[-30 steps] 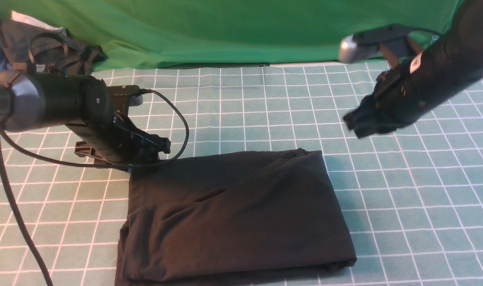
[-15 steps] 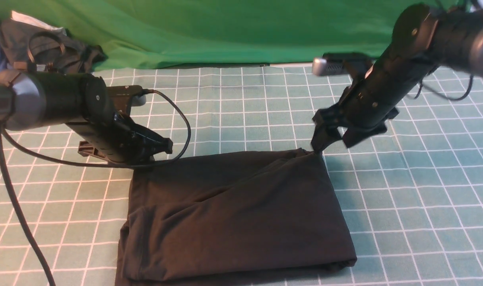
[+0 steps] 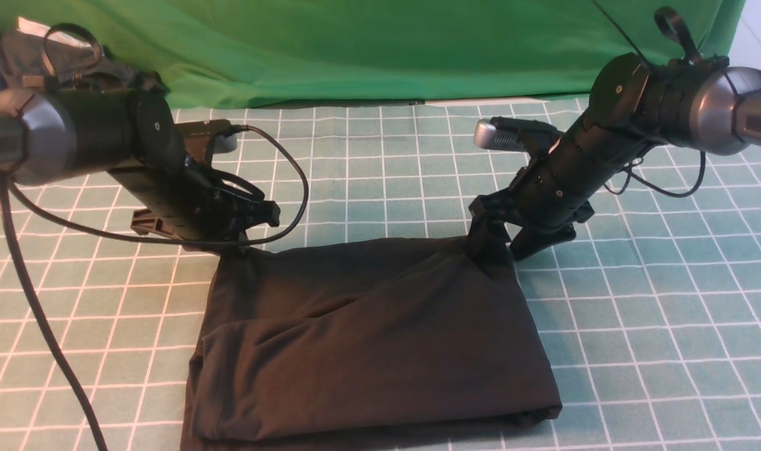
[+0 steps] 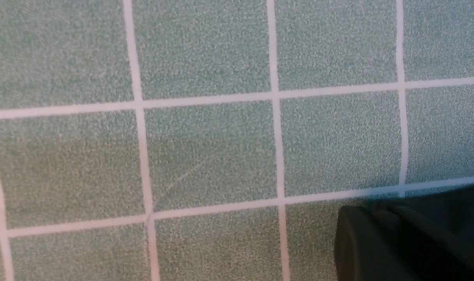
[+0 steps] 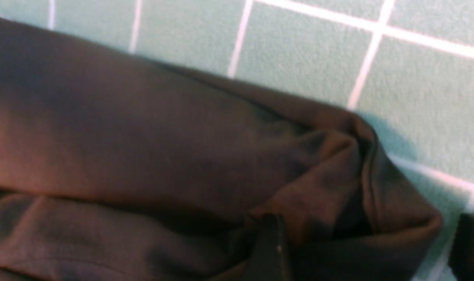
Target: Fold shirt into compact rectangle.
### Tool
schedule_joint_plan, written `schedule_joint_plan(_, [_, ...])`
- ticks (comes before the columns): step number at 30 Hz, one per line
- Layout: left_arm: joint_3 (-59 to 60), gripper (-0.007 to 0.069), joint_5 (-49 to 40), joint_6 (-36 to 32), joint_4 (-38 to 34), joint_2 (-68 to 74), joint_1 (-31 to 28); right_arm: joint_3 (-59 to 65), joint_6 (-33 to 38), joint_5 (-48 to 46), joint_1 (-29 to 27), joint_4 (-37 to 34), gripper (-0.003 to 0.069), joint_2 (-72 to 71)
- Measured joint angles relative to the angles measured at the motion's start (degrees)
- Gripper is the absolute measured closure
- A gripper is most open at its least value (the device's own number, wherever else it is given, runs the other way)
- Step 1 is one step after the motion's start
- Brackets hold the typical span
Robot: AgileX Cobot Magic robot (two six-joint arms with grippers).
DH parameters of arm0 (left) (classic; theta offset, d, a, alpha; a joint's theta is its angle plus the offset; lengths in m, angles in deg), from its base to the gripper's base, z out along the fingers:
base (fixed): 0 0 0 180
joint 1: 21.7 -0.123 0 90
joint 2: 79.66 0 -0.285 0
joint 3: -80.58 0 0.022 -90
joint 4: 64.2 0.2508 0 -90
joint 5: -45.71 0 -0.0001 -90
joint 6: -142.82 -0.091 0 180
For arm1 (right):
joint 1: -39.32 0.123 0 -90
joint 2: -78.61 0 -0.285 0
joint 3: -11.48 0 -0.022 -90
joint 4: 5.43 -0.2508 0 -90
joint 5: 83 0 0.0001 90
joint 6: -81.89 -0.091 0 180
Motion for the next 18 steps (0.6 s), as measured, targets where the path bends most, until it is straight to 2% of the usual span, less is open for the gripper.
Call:
schedule_joint_plan(2, [0.00,0.0596,0.00,-0.02,0.00,0.00,0.00,0.01,2.20,0.16,0.00,-1.71,0.0229,0.22])
schedule_joint_plan(3, [0.00,0.0596,0.05,-0.07,0.00,0.00,0.00,0.01,3.39,0.27,0.00,-2.44,0.0316,0.40])
schedule_joint_plan(4, [0.00,0.0596,0.05,-0.07,0.00,0.00,0.00,0.01,3.96,0.36,0.00,-2.80,0.0365,0.48])
schedule_joint_plan(5, [0.00,0.0596,0.05,-0.07,0.00,0.00,0.00,0.01,4.82,0.48,0.00,-3.23,0.0470,0.69])
schedule_joint_plan(6, [-0.12,0.0596,0.05,-0.13,0.00,0.00,0.00,0.01,5.58,0.60,0.00,-3.31,0.0537,0.76])
schedule_joint_plan(9, [-0.83,0.0596,-0.20,-0.13,0.00,0.00,0.00,-0.06,6.99,0.64,-0.16,-3.10,0.0608,0.76])
schedule_joint_plan(18, [-7.04,0.0596,0.40,-0.20,-1.30,-0.06,0.00,-6.33,6.09,0.17,-4.40,-2.60,0.0617,0.80])
